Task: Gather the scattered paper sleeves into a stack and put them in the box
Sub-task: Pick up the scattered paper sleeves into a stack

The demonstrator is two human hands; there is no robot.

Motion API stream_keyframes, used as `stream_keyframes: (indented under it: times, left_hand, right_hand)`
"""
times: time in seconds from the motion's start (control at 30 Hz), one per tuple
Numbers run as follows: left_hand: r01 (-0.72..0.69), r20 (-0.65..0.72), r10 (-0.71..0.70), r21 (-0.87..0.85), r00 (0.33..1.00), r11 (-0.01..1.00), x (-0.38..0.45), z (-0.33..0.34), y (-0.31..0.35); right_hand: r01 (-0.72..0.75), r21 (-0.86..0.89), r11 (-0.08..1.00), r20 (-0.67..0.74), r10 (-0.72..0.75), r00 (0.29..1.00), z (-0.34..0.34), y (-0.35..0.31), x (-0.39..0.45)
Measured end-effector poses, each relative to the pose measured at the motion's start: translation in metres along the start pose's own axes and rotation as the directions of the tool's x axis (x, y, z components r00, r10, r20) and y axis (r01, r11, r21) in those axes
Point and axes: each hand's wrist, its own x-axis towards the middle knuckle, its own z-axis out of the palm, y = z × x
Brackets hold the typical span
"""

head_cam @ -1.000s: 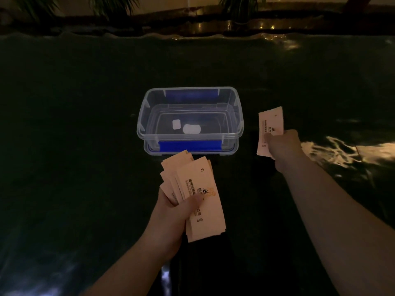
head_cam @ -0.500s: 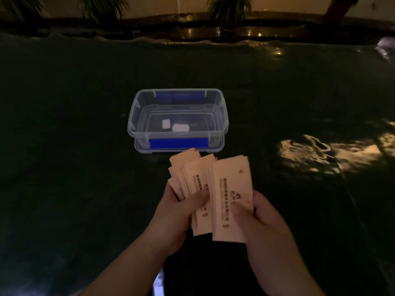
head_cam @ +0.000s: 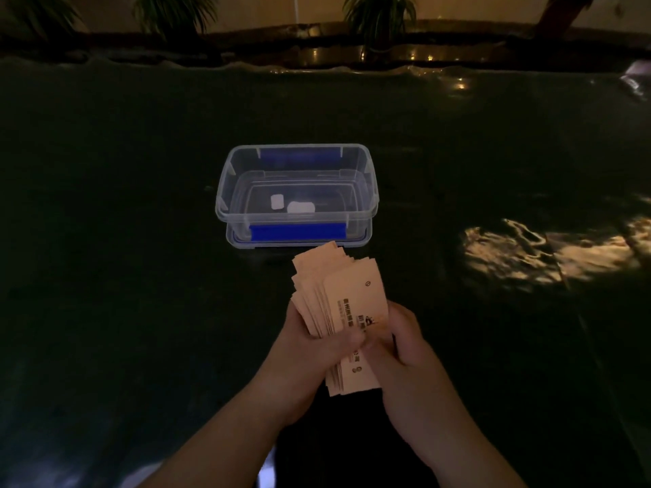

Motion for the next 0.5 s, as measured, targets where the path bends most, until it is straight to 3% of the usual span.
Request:
stream_keyframes:
  times: [0.13,0.23,0.3,0.37,0.43,0.5]
  left_hand:
    - [-0.051,-0.098,0.046,-0.043,0.994,0.998,-0.004,0.009,0.000]
    - [-0.069,-0.176,0.038,-0.175,0.984,0.982,-0.003,0.015,-0.003]
    - [-0.081,-0.202,0.029,-0.254,0.979,0.964,-0.002,0.021,-0.006]
    - [-0.086,-0.189,0.033,-0.282,0.981,0.956,-0.003,0.030,-0.010]
    - [-0.087,-0.183,0.035,-0.282,0.983,0.956,-0.005,0.039,-0.014]
    - [-0.072,-0.175,0.021,-0.291,0.984,0.954,-0.005,0.040,-0.015]
  right_hand:
    - [-0.038,-0.027,0.999,0.053,0.039,0.998,0.006,-0.001,0.006]
    - [-0.090,0.170,0.981,0.001,0.091,0.996,0.008,-0.004,0.006]
    - [-0.105,0.445,0.889,-0.011,0.122,0.992,0.010,0.010,0.006]
    - [-0.103,0.686,0.720,0.080,0.066,0.995,0.019,0.023,0.004]
    - [-0.053,0.767,0.640,0.066,0.004,0.998,0.025,0.029,0.004]
    - [0.013,0.773,0.634,-0.006,-0.014,1.000,0.029,0.031,0.005]
